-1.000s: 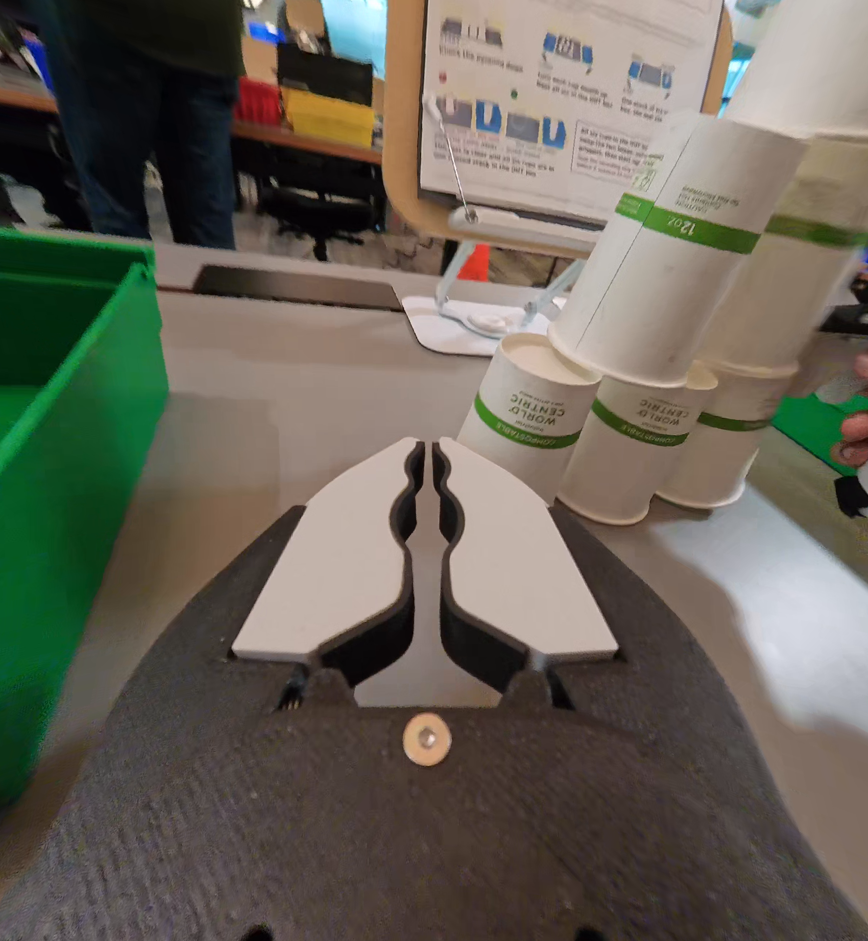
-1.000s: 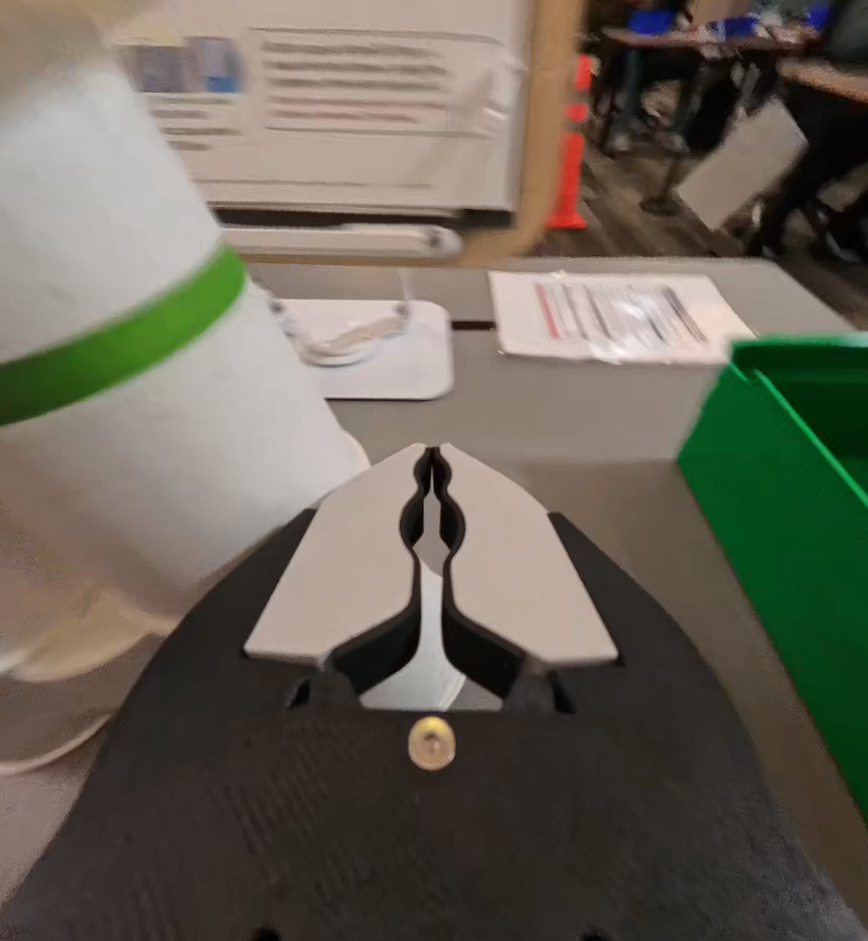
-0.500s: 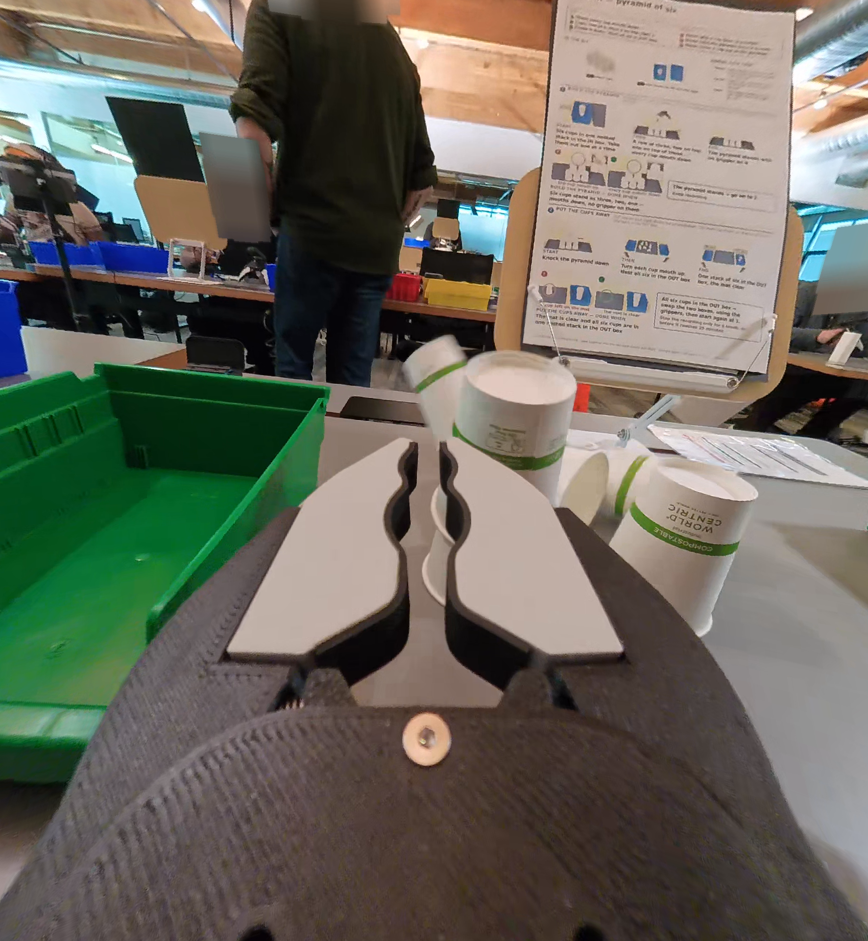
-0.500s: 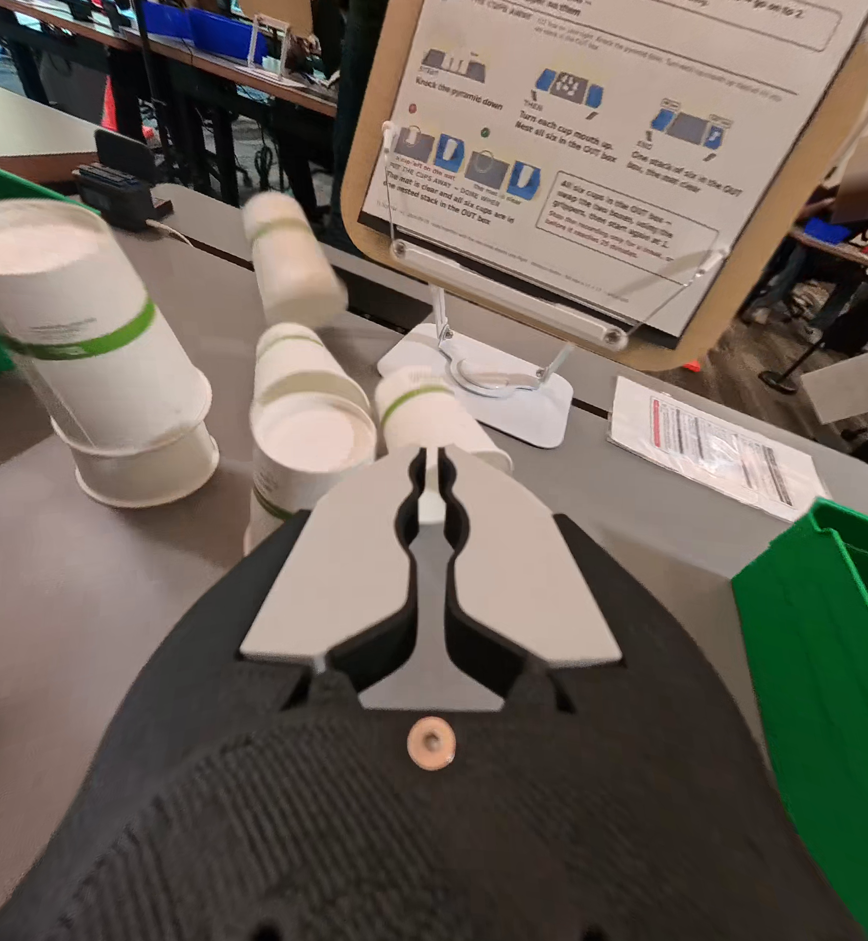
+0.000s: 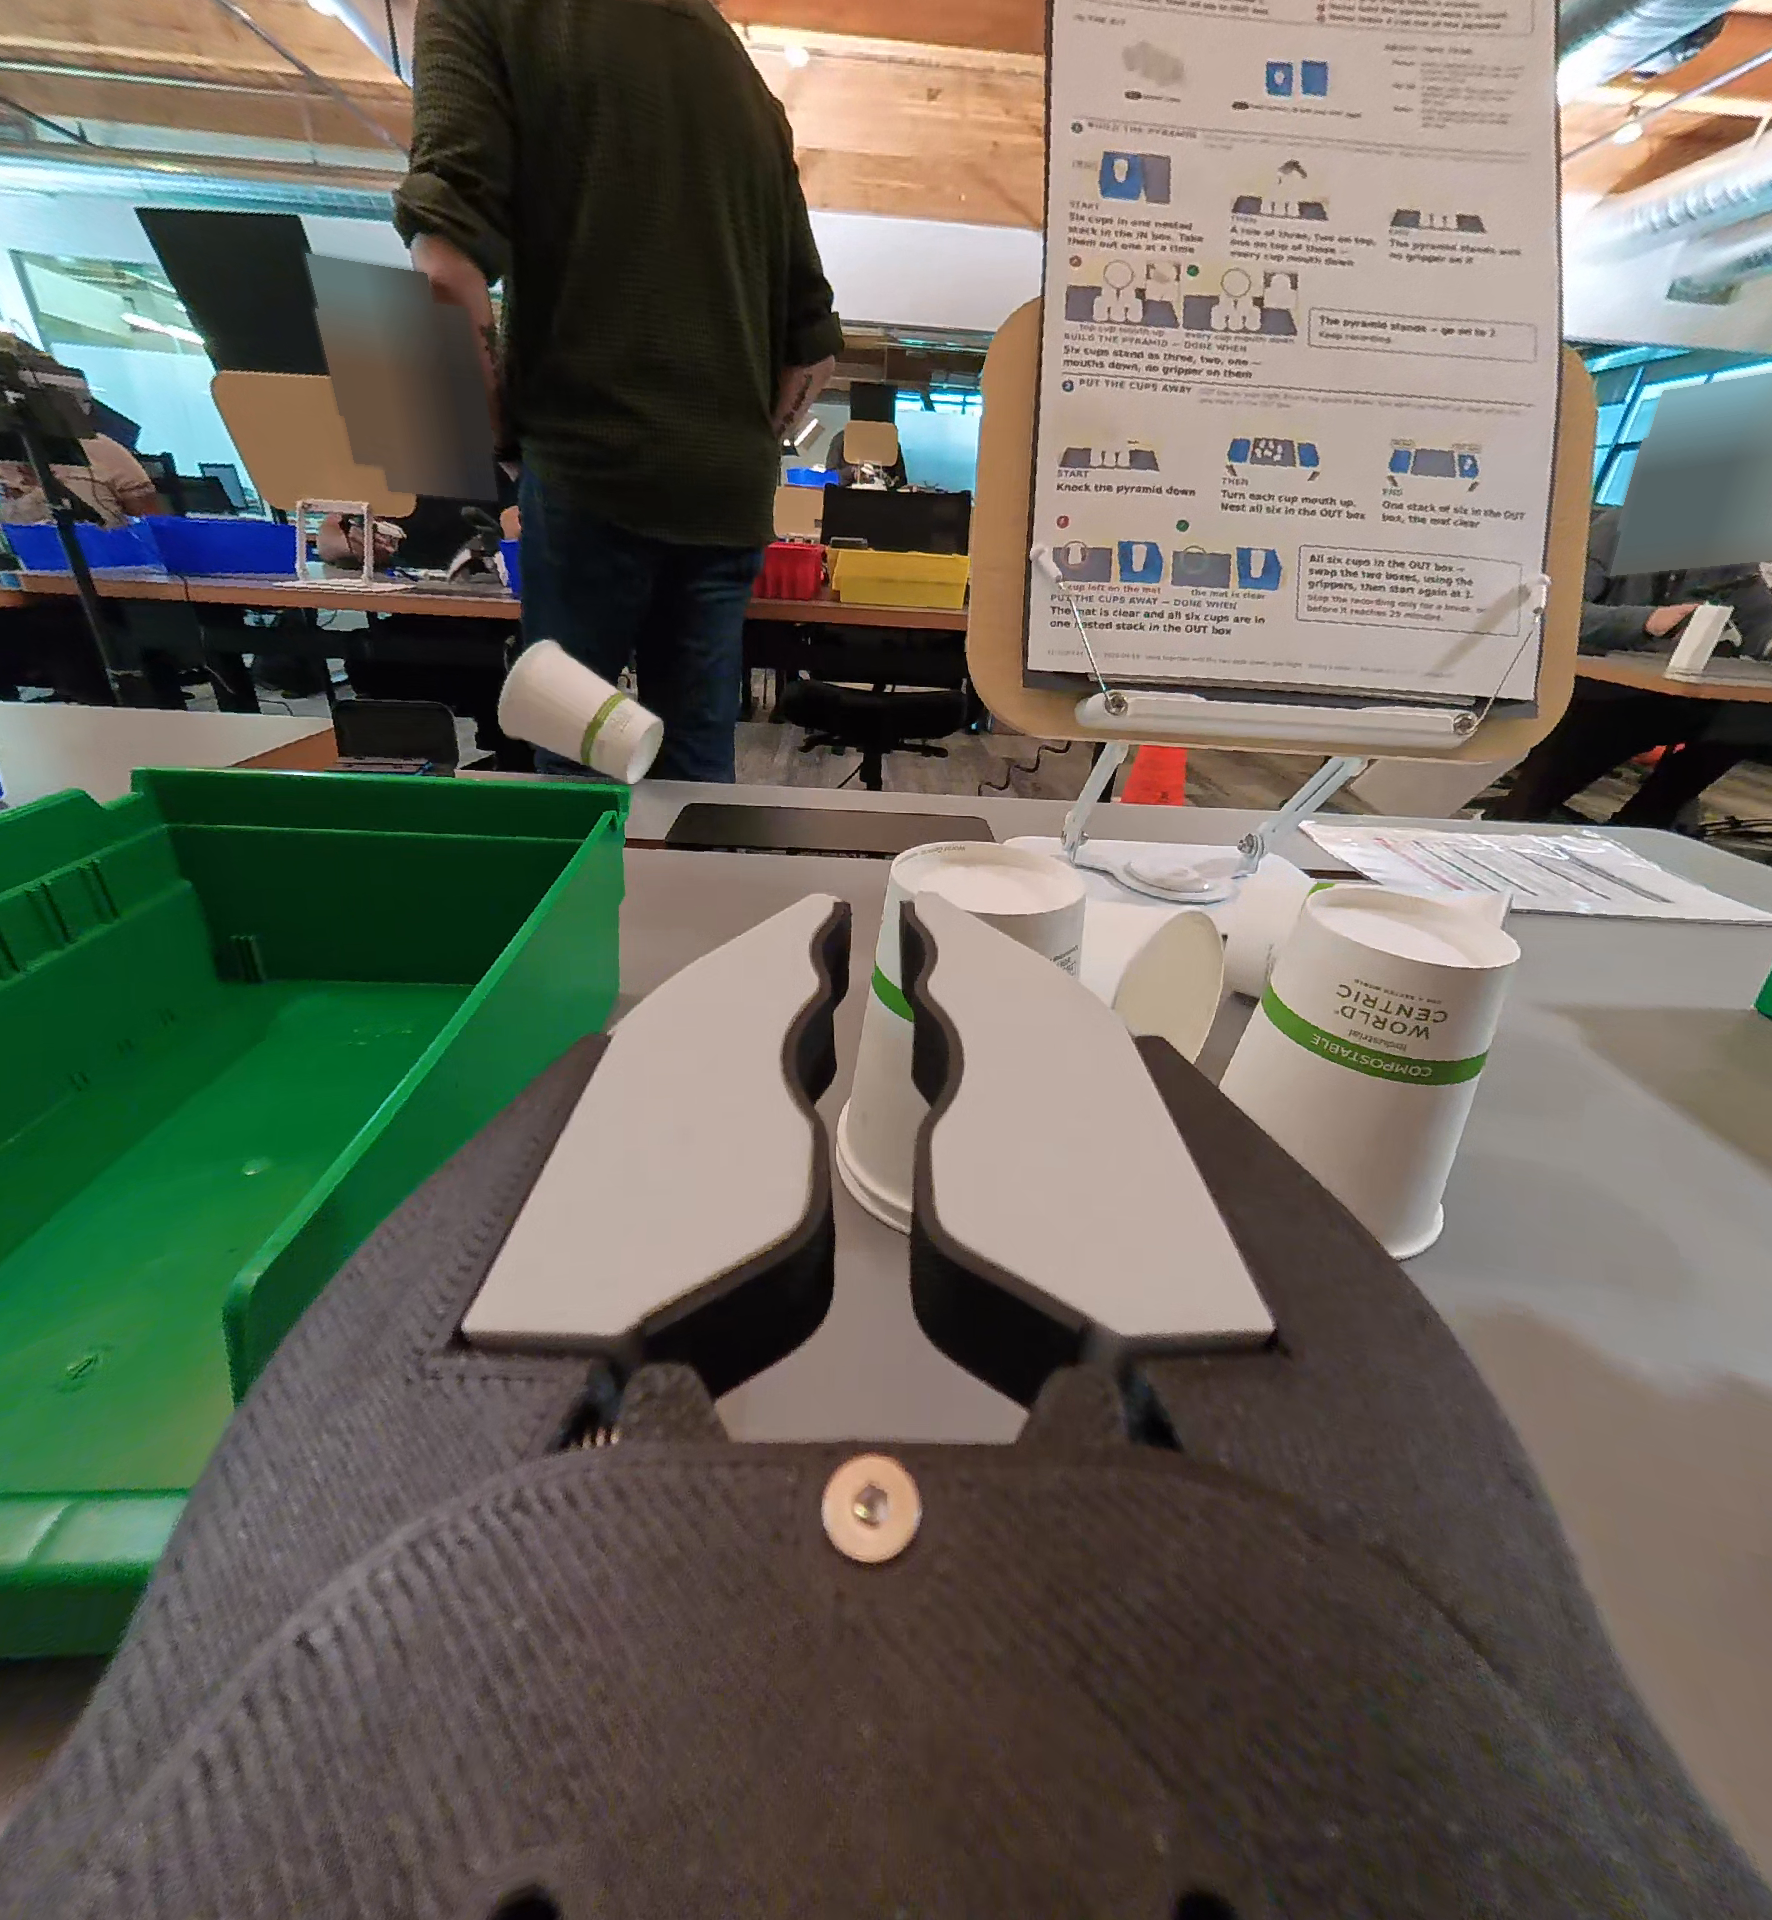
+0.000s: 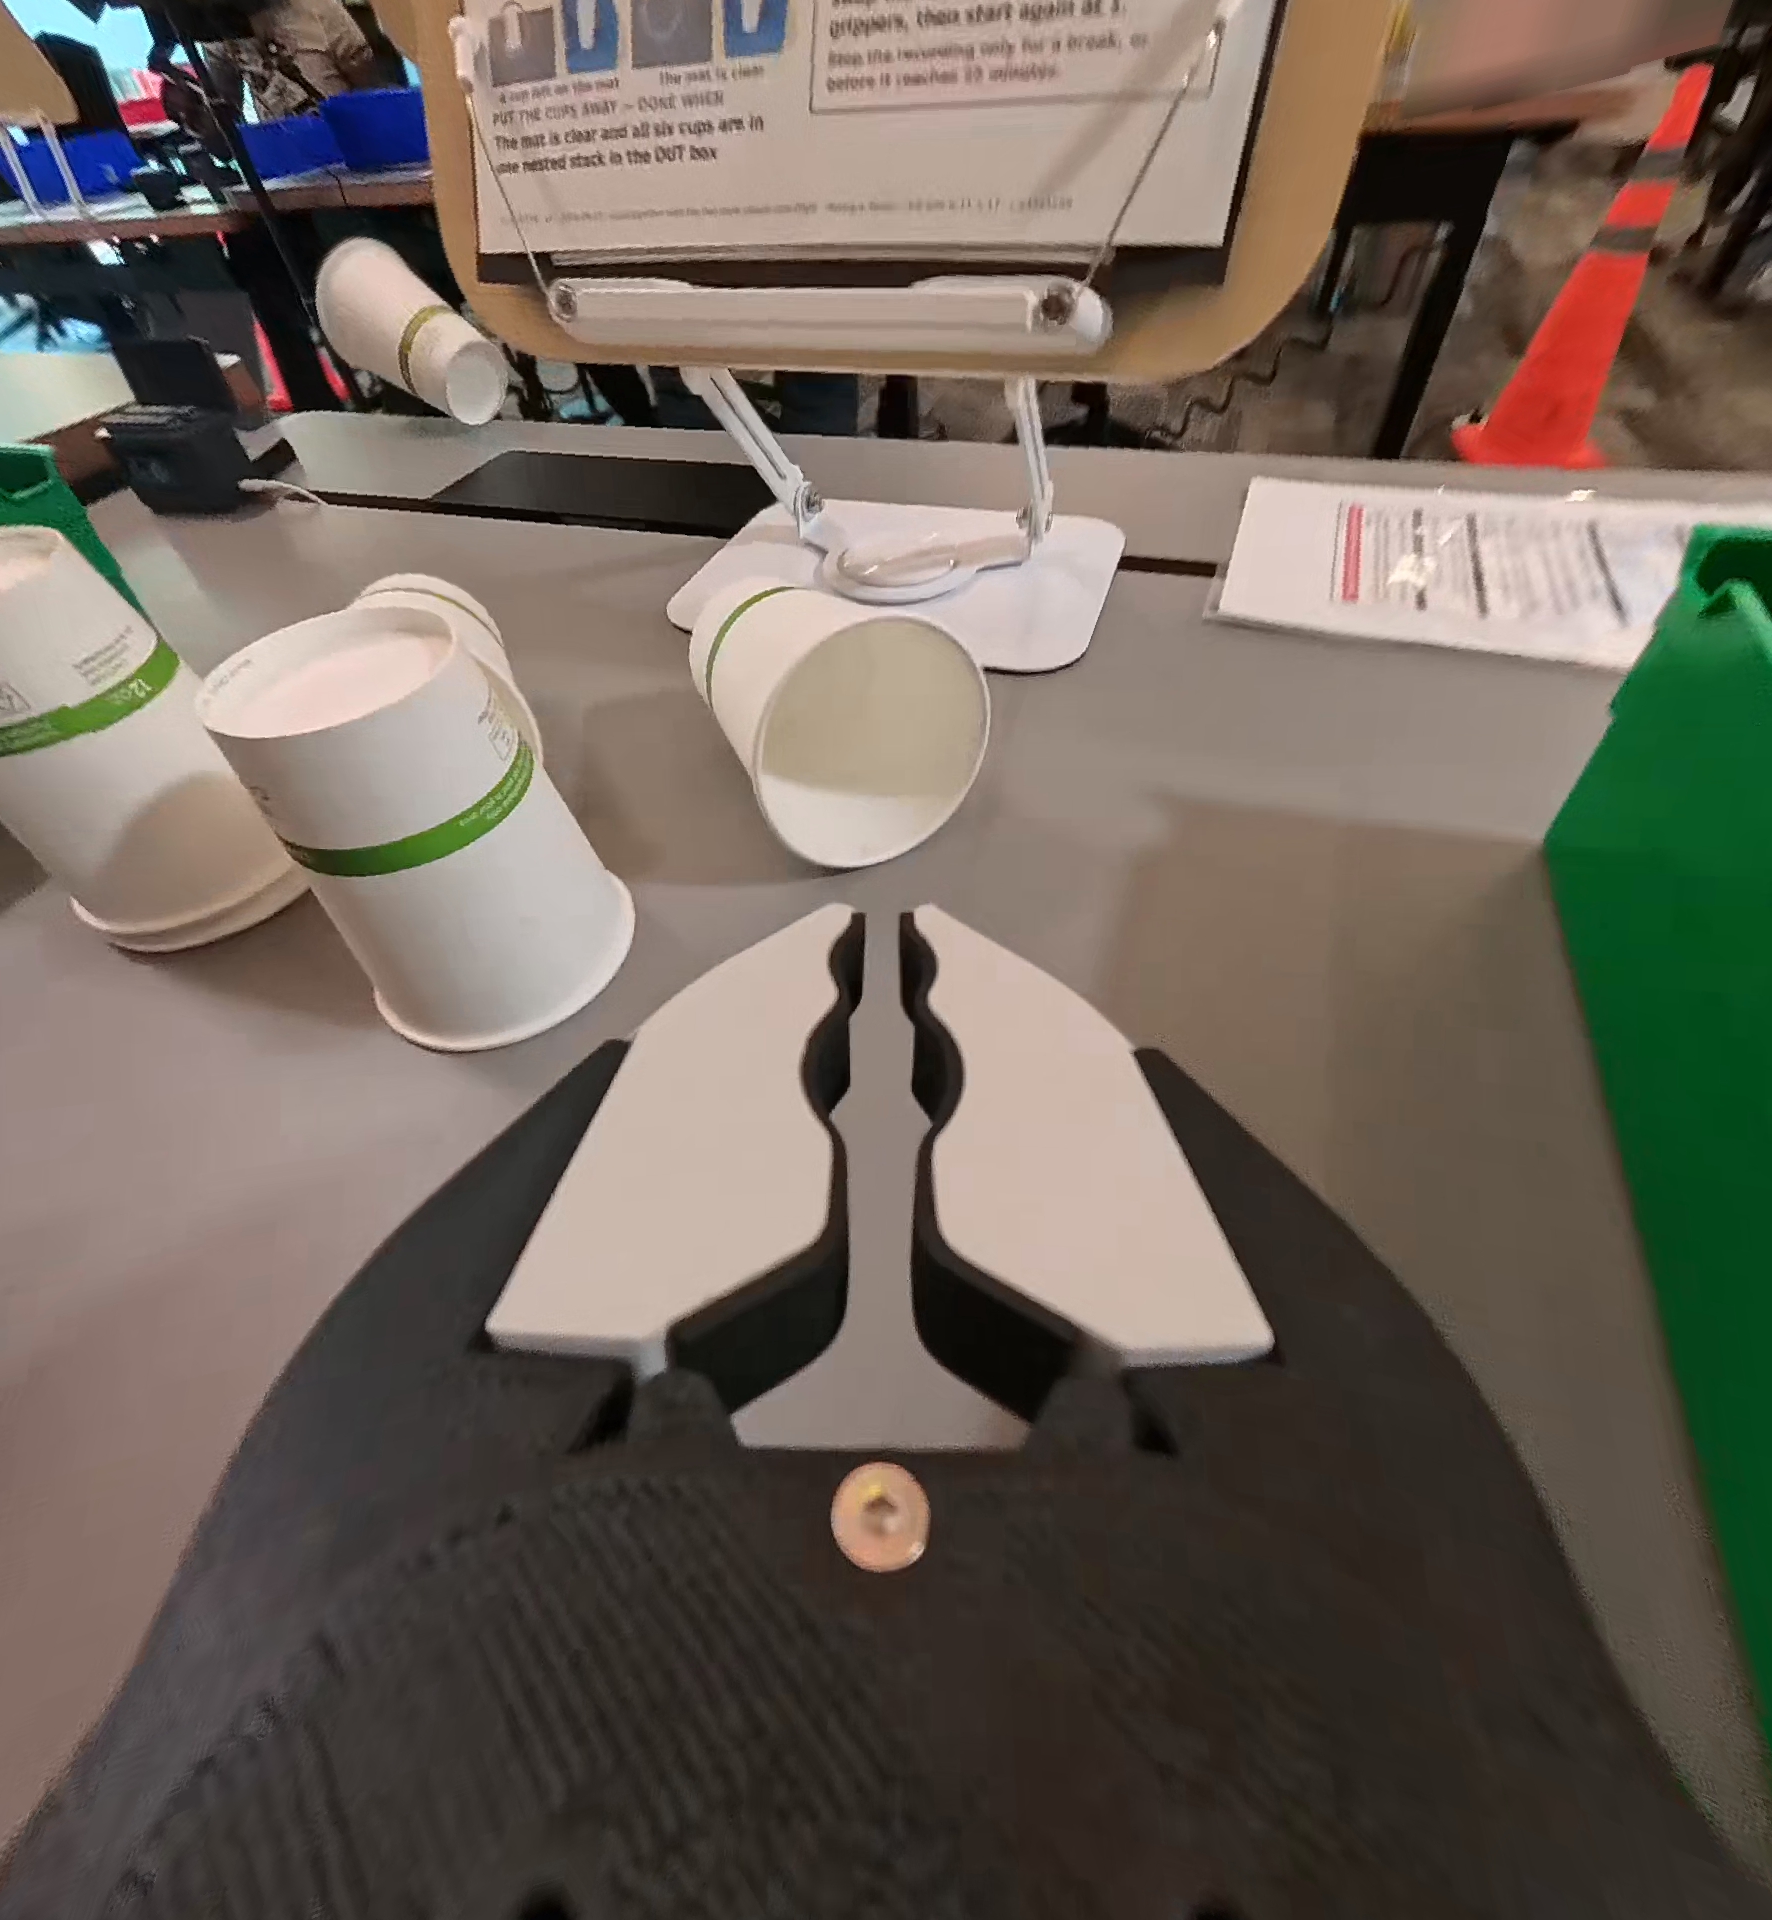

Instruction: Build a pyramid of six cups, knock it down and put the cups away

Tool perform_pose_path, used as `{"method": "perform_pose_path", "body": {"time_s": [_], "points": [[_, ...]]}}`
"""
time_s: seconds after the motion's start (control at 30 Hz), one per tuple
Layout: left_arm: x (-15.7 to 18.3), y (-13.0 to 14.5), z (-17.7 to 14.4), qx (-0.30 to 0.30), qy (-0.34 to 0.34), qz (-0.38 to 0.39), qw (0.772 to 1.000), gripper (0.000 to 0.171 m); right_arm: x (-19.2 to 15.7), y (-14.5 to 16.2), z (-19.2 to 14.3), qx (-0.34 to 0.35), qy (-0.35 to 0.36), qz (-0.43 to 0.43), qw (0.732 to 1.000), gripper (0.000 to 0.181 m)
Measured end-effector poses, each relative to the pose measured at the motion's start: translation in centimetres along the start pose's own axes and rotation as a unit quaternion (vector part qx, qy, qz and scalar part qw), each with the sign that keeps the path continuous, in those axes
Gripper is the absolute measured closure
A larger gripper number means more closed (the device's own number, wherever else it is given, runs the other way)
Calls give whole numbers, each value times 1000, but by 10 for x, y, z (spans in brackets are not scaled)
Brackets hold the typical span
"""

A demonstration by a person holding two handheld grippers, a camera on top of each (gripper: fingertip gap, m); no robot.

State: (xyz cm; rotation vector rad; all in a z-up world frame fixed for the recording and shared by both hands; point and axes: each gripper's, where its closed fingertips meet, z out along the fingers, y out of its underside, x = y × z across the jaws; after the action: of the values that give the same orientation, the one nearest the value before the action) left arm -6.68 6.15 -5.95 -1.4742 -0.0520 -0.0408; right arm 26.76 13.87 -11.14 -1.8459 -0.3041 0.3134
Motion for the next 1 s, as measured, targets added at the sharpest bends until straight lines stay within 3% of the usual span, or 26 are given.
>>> {"method": "perform_pose_path", "body": {"time_s": [0.4, 1.0], "points": [[0, 5, 4, -12, 9, -18, 1000, 160, 9, 12, 6, -25, -43, 117, 992, 166], [0, 12, 6, -28, 16, -34, 999, 156, 3, 14, 7, -32, -58, 114, 991, 164]]}}
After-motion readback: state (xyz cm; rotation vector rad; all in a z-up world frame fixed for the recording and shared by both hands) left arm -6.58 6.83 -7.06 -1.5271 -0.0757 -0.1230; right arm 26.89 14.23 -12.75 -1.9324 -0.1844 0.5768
